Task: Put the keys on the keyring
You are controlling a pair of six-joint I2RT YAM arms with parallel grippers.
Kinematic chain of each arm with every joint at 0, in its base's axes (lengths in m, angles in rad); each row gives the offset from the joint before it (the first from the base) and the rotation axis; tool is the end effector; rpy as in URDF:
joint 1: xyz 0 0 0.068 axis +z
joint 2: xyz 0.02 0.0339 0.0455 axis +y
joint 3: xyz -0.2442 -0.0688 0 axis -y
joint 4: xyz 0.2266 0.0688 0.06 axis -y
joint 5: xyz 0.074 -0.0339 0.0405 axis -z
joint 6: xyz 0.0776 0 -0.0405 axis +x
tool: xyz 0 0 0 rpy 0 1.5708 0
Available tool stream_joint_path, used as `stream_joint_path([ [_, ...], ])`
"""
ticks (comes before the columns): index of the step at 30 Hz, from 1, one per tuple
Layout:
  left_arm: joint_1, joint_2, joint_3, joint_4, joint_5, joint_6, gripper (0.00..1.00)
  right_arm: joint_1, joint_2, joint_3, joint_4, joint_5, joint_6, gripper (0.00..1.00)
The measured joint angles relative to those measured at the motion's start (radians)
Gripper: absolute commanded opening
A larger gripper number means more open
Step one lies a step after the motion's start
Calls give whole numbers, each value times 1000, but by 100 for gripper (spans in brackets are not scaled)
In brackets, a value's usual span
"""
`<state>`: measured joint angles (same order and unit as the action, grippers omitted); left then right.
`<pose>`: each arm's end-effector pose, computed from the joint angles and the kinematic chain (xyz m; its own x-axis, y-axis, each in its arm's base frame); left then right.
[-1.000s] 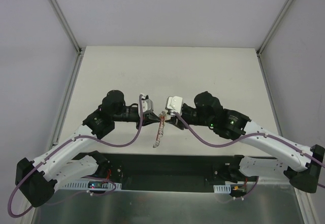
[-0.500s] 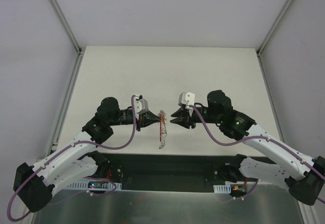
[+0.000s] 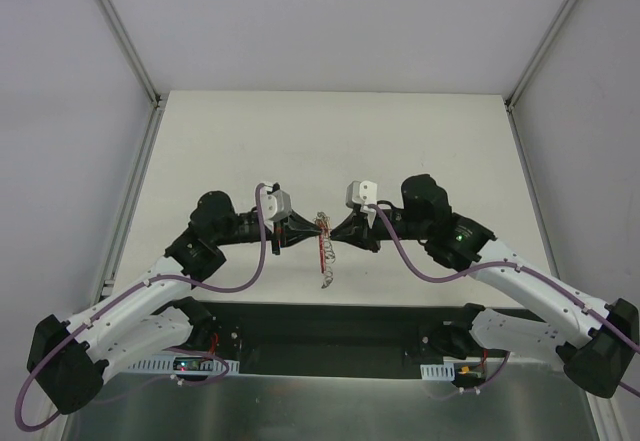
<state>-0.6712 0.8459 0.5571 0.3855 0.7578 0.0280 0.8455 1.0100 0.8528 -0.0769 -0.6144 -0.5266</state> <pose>0.1408 -0.1799 0.3019 0.1032 -0.0560 -0.9931 0.9849 0.1449 0.0942 0.1370 0.2220 0.3122 0.3612 -0.2116 -0.9081 -0.9275 0.0186 -0.3733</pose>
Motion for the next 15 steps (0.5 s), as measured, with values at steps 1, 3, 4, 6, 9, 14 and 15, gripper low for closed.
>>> stream_joint_path([
  [1,-2,1,0,1,0,-2,0,0,0,0,1,0,0,9],
  [3,-4,3,0,3,1,-4,0,-1,0,0,5,0,1,6],
  [4,-4,3,0,6,1,-6,0,-2,0,0,6,0,2,5],
  [6,-4,3,0,9,1,-10,0,-3,0,0,10,0,3,4],
  [9,-4,5,0,16,2,-12,0,-5,0,0,13,0,3,2],
  [14,-4,5,0,22,8,-13,0,-5,0,0,12,0,3,3],
  [15,-4,5,0,22,8,-13,0,-5,0,0,11,1,3,4],
])
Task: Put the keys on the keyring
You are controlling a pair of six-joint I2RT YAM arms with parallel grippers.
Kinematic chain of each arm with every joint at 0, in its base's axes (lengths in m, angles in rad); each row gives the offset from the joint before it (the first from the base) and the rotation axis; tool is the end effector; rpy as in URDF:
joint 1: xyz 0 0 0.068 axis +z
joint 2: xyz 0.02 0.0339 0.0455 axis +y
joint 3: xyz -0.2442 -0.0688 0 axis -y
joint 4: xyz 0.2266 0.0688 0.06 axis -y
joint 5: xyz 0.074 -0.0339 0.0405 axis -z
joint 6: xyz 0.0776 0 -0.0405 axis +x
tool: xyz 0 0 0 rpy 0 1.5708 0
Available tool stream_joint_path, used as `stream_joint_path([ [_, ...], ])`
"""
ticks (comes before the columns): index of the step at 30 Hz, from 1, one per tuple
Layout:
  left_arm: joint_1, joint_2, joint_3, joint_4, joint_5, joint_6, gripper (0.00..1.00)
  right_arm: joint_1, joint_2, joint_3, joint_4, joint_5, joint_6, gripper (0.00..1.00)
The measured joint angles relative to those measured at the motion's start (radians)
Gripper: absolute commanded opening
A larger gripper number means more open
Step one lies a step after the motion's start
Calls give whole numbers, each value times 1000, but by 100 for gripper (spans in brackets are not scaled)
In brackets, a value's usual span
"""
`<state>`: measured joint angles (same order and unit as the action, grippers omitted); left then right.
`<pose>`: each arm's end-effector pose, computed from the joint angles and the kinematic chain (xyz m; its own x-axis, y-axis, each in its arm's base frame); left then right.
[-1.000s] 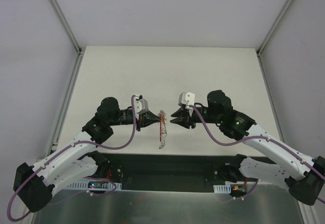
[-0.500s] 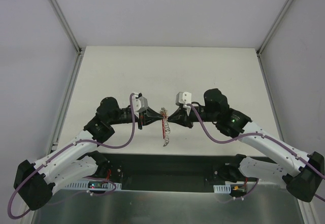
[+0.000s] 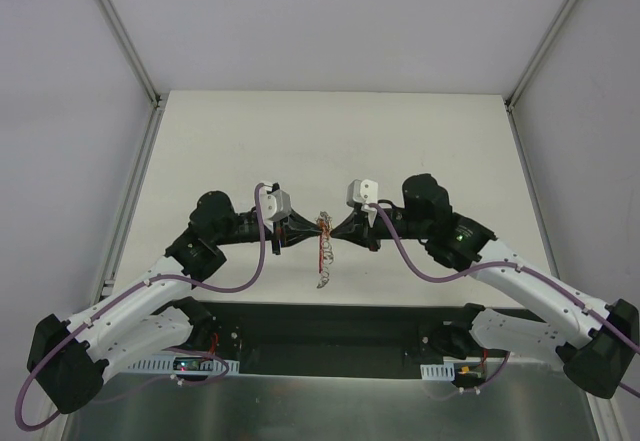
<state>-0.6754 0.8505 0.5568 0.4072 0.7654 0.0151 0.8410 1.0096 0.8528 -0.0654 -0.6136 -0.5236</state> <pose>0.1399 -0.1810 0.3036 0.1033 -0.0688 -0.9923 0.9866 0.1335 0.0935 0.1382 0.2216 0.3138 0.3647 -0.2055 -0.9082 -0.9255 0.0274 -0.3778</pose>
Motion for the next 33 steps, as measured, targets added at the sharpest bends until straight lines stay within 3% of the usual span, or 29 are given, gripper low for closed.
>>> stream_joint_path([
  [6,0,0,0,0,0,0,0,-3,-19,0,-11,10,0,6],
  [12,0,-1,0,0,0,0,0,-9,-37,0,-25,27,-1,15],
  [33,0,-6,-1,0,12,-1,0,-15,-33,0,-38,25,0,15],
])
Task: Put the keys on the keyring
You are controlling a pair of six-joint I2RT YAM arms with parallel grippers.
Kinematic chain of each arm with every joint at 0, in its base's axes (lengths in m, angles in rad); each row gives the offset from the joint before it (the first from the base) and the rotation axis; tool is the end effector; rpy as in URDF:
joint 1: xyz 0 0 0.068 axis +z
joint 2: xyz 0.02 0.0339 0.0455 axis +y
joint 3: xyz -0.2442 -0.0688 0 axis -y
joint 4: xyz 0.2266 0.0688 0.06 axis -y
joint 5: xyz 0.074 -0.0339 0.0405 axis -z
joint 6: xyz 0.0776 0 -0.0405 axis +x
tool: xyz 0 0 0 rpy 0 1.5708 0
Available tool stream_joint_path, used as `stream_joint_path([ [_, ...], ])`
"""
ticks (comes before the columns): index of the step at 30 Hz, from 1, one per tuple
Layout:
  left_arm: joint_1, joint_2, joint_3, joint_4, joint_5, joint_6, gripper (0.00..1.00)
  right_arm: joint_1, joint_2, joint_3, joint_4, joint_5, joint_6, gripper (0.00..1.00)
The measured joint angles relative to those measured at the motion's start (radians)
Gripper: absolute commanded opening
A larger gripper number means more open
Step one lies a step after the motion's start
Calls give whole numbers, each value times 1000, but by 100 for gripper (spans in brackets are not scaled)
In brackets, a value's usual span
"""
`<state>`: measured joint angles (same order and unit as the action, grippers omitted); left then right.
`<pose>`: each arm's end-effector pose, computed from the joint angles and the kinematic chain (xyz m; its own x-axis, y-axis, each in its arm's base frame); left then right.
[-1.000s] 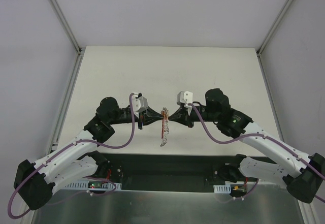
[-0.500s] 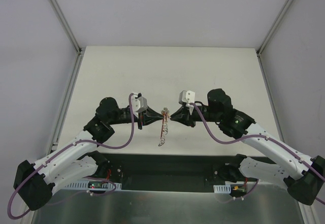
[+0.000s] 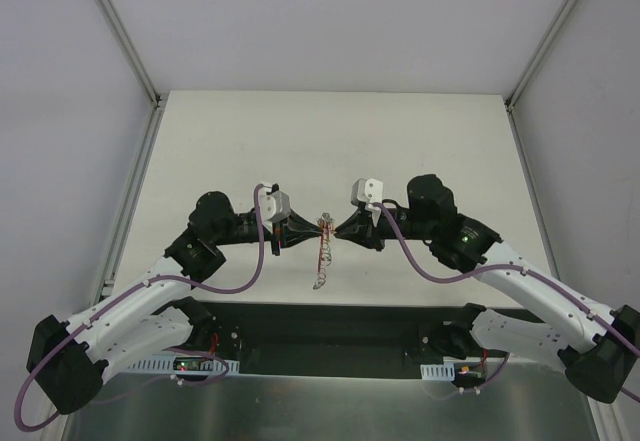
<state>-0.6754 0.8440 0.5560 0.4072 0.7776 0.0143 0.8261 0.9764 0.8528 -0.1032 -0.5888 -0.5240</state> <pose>0.1380 -0.1803 0.3045 0.1069 -0.0726 -0.9916 0.9878 0.1217 0.0976 0.1381 0.2134 0.3163 0.3575 -0.2261 -0.9061 -0.9232 0.0608 -0.3794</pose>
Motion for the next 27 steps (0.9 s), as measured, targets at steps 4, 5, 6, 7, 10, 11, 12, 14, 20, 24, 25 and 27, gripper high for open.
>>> stream_joint_path([
  [4,-6,0,0,1,1,0,0,0,6,0,0,-4,0,13],
  [5,-7,0,0,1,3,0,0,0,6,0,0,-6,0,13],
  [6,-7,1,0,2,3,0,0,0,7,0,0,-8,0,11],
  [7,-7,2,0,2,3,0,0,0,7,0,0,-11,0,10],
  [10,-13,7,0,3,4,0,0,0,8,0,0,-20,0,5],
  [11,-13,8,0,3,4,0,0,0,8,0,0,-22,0,3],
  [12,-13,9,0,3,5,0,0,0,9,0,0,-24,0,1],
  [14,-13,11,0,4,5,0,0,0,9,0,0,-27,1,1],
  [20,-13,14,0,6,3,0,0,0,9,0,-7,-29,0,1],
  [24,-23,21,0,-1,-6,7,0,0,9,2,-21,-29,-1,1],
  [25,-32,22,0,-6,-14,14,0,0,11,4,-29,-29,-2,2],
  [27,-42,27,2,-21,-29,29,0,0,15,8,-42,-29,-3,1],
])
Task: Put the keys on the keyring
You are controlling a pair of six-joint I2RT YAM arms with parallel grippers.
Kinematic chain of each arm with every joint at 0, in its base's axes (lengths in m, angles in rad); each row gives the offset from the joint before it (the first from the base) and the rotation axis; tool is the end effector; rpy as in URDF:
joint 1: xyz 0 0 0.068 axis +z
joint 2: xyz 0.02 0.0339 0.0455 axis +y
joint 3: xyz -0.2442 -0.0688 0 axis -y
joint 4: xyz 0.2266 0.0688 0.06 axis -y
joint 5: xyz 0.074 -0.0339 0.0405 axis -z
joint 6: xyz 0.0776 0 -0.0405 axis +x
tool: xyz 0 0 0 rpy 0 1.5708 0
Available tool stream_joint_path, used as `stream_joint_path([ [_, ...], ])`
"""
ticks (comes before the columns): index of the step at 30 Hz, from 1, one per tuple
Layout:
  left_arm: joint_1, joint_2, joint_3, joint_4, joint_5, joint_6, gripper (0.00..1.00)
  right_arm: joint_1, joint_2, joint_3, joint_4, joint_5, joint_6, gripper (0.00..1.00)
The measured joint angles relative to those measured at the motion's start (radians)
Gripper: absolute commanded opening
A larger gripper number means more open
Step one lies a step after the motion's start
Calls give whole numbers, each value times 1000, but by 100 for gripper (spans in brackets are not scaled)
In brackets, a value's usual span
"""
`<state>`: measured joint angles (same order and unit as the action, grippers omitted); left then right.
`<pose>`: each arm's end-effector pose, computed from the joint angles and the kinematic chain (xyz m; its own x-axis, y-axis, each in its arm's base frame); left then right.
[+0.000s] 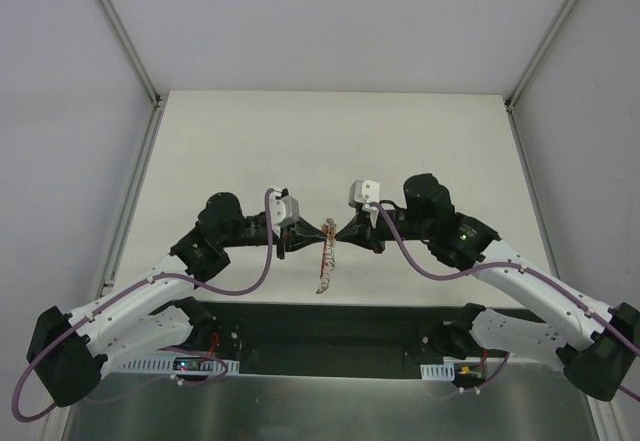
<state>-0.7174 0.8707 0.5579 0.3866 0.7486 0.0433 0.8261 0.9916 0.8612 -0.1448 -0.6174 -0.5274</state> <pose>0.1365 -0.1892 0.2973 0.0985 -0.0438 -0.9942 0.9898 0.1078 0.0933 0.1370 0.2149 0.3106 0.3326 -0.2446 -0.9108 -0.9371 0.0230 -0.3484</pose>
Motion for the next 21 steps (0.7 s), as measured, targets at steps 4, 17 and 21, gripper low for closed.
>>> stream_joint_path([
  [4,-24,12,10,-33,-26,27,0,1,10,10,-25,3,-5,1],
  [17,-30,13,36,-128,-105,44,0,41,21,54,-72,57,-49,1],
  [21,-33,13,40,-155,-123,44,0,45,21,55,-77,64,-54,1],
])
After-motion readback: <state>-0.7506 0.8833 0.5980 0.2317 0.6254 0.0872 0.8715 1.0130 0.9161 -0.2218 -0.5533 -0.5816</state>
